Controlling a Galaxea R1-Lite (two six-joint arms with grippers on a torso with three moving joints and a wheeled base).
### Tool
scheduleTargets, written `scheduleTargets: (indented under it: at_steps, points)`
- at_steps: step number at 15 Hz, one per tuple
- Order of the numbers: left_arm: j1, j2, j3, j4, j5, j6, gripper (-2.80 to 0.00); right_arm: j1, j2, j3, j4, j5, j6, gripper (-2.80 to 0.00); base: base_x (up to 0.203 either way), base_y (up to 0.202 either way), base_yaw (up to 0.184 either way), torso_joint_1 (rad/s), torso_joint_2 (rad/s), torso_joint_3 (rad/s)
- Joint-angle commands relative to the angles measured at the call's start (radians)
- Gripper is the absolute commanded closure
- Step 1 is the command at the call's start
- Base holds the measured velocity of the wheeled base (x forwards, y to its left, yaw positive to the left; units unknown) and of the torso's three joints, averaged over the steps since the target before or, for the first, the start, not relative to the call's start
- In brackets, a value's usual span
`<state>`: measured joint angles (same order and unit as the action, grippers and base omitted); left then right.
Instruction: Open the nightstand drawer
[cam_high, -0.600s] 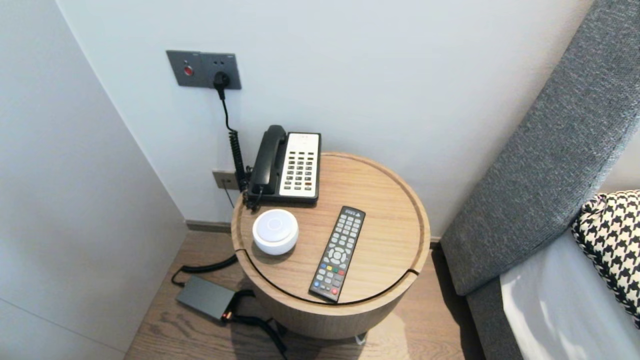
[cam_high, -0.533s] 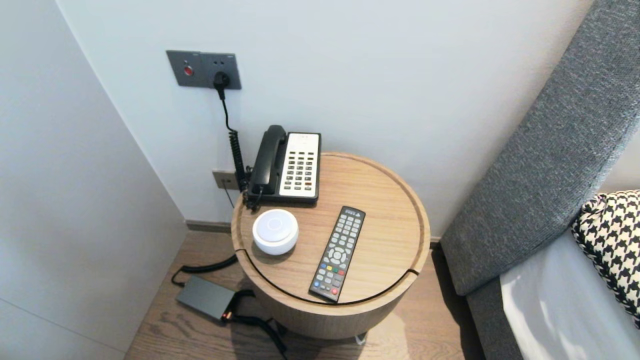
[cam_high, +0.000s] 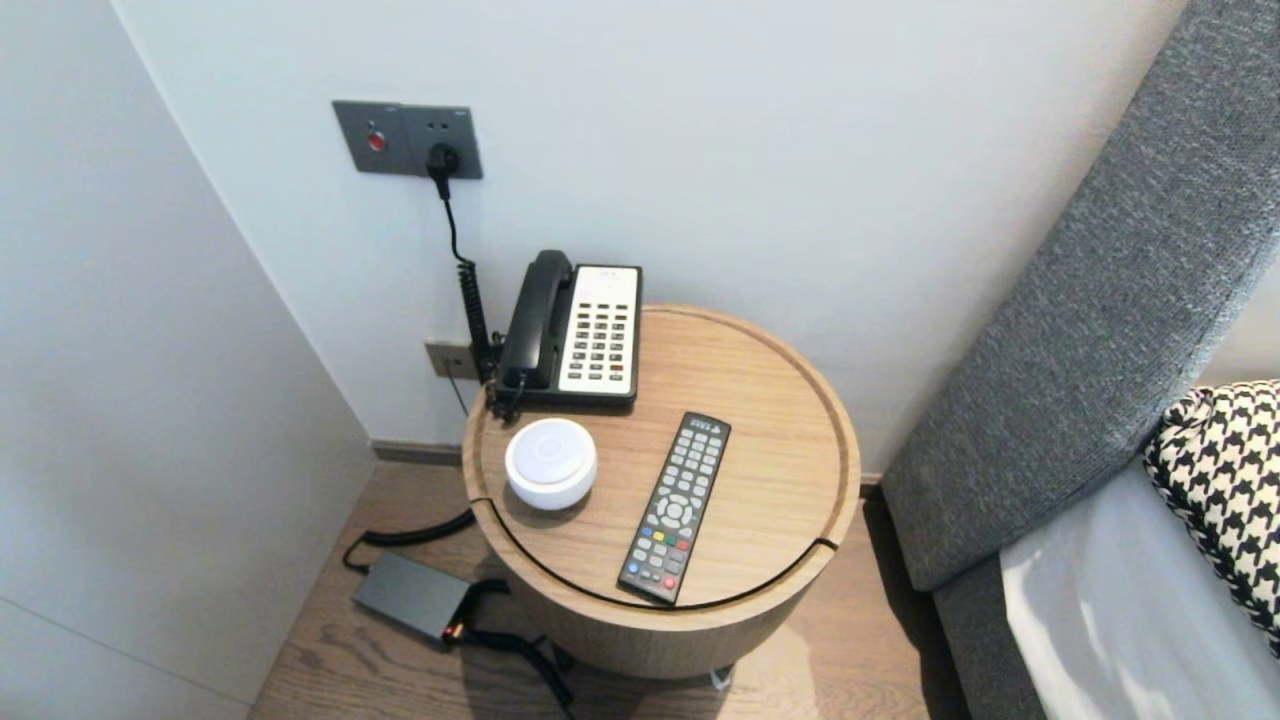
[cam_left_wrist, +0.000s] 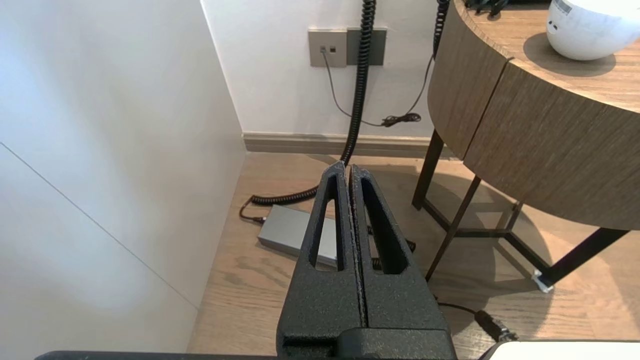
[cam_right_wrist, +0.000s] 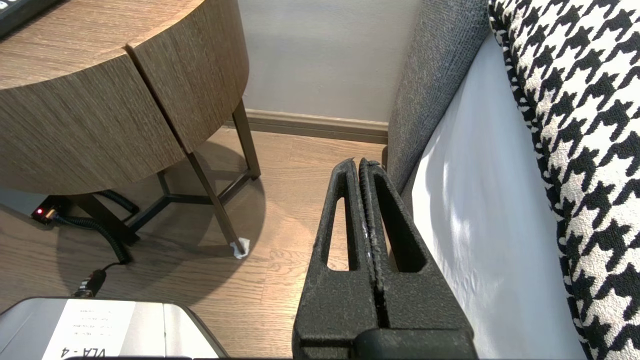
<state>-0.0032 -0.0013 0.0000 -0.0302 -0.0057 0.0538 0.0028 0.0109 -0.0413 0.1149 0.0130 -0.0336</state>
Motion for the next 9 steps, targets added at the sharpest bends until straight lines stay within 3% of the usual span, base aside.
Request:
scheduleTargets:
  at_steps: [1,9]
  points:
    - [0.0,0.0,0.012,0.0,0.0,0.0,0.0,0.0,0.0,0.0,-0.001,0.001,-0.002,0.0,0.0,0.0,0.0,0.0,0.0,0.0]
    - [0.0,0.0,0.012,0.0,0.001,0.0,0.0,0.002,0.005,-0.166,0.027,0.012,-0.017,0.0,0.0,0.0,0.0,0.0,0.0,0.0]
